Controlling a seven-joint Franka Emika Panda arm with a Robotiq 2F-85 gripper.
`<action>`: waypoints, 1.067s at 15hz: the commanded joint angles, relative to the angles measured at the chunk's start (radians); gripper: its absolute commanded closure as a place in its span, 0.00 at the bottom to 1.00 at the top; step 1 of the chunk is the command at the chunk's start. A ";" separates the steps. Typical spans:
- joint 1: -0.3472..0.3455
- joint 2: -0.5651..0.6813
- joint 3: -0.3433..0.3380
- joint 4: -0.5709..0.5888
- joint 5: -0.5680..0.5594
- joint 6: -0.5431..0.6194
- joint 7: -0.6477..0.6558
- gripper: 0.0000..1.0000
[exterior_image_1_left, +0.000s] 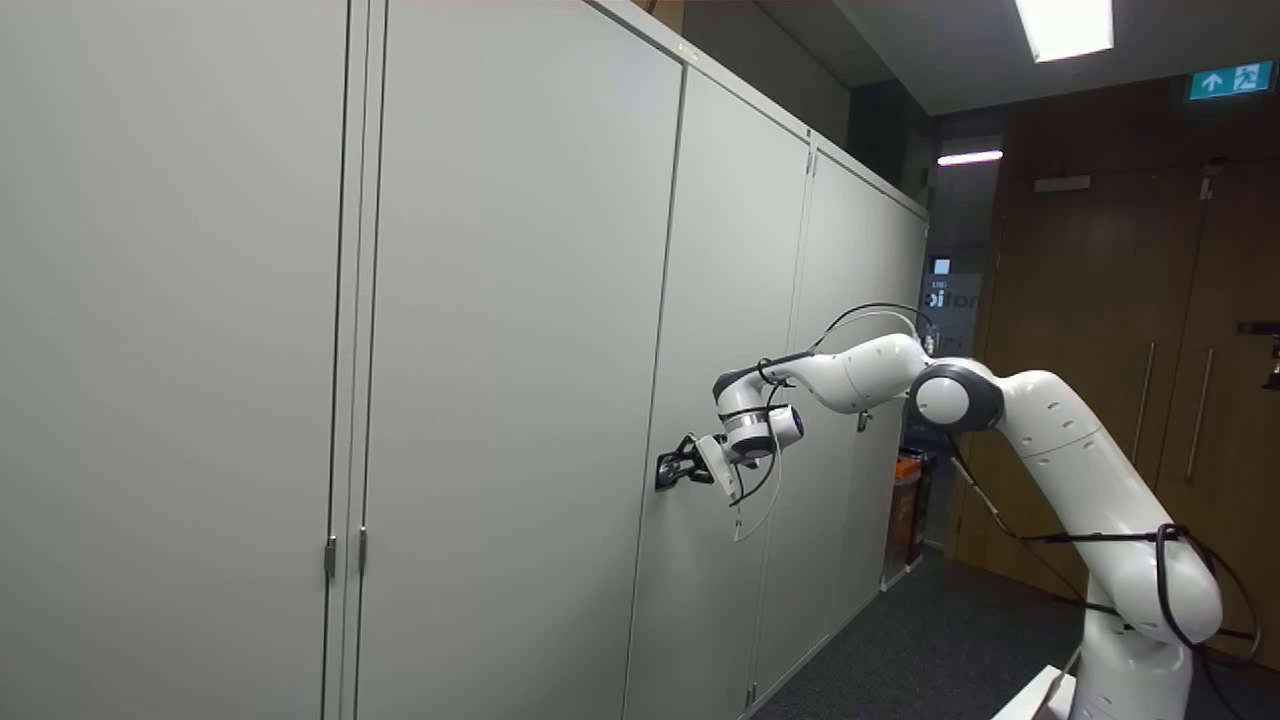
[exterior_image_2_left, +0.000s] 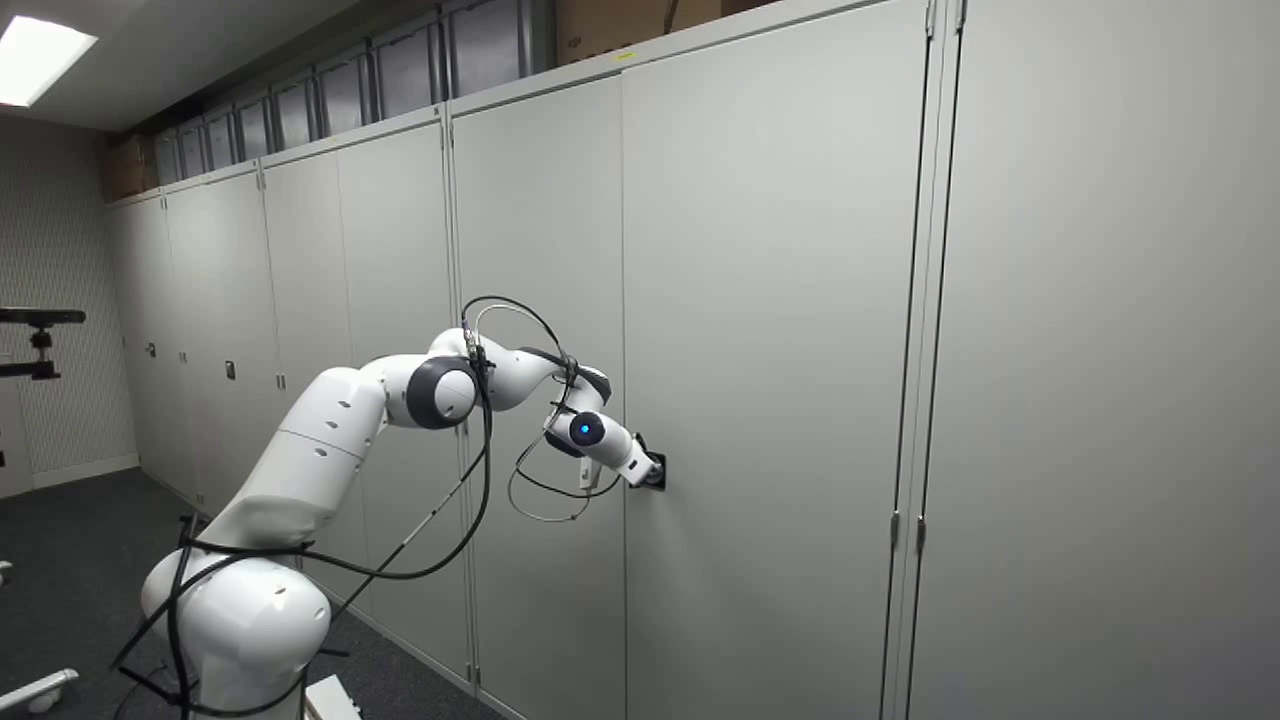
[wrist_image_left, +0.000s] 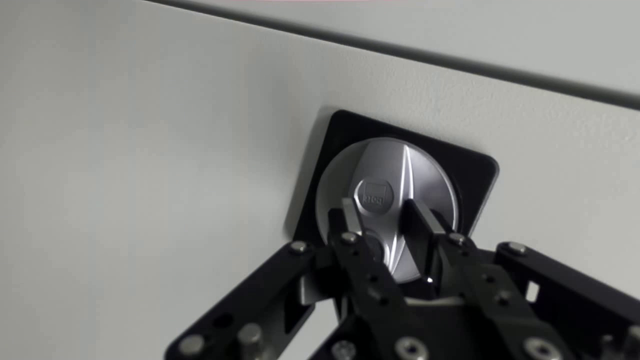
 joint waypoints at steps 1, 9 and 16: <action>-0.016 0.035 -0.010 0.038 -0.007 -0.022 -0.008 0.93; -0.017 0.018 -0.006 0.017 0.000 -0.025 -0.009 0.93; -0.019 0.004 -0.006 0.004 0.013 -0.028 -0.018 0.93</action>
